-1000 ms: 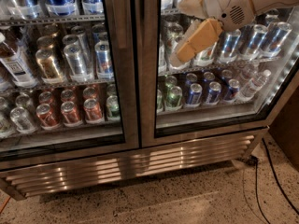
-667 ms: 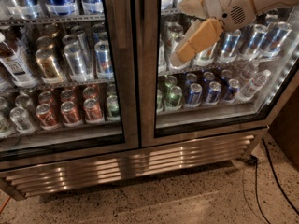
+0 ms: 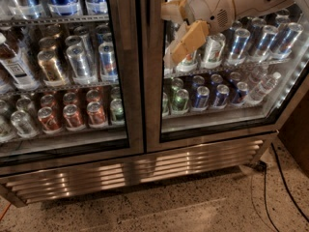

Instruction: Open right fridge door

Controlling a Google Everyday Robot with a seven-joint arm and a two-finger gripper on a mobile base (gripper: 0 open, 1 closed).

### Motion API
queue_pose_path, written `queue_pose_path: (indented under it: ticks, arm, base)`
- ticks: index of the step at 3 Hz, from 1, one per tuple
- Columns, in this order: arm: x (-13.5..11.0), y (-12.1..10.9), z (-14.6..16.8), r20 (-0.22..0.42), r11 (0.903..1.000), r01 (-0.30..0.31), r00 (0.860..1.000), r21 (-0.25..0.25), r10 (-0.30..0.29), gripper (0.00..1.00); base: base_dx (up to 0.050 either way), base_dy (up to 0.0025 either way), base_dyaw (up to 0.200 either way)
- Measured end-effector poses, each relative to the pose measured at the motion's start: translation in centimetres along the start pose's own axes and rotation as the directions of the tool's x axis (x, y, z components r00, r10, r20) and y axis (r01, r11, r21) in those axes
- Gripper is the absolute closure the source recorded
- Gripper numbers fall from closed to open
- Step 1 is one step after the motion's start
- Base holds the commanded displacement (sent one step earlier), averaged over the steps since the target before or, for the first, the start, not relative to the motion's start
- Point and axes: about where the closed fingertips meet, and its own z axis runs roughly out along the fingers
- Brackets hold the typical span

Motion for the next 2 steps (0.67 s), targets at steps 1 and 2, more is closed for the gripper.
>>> queue_pose_path:
  ticks: [1, 2]
  arm:
    - [-0.48, 0.09, 0.63, 0.055, 0.9979, 0.013, 0.998, -0.064, -0.009, 0.0]
    - [-0.63, -0.06, 0.78, 0.072, 0.9961, 0.021, 0.997, -0.086, -0.015, 0.0]
  base:
    - [0.0, 0.0, 0.0]
    - [0.0, 0.0, 0.0]
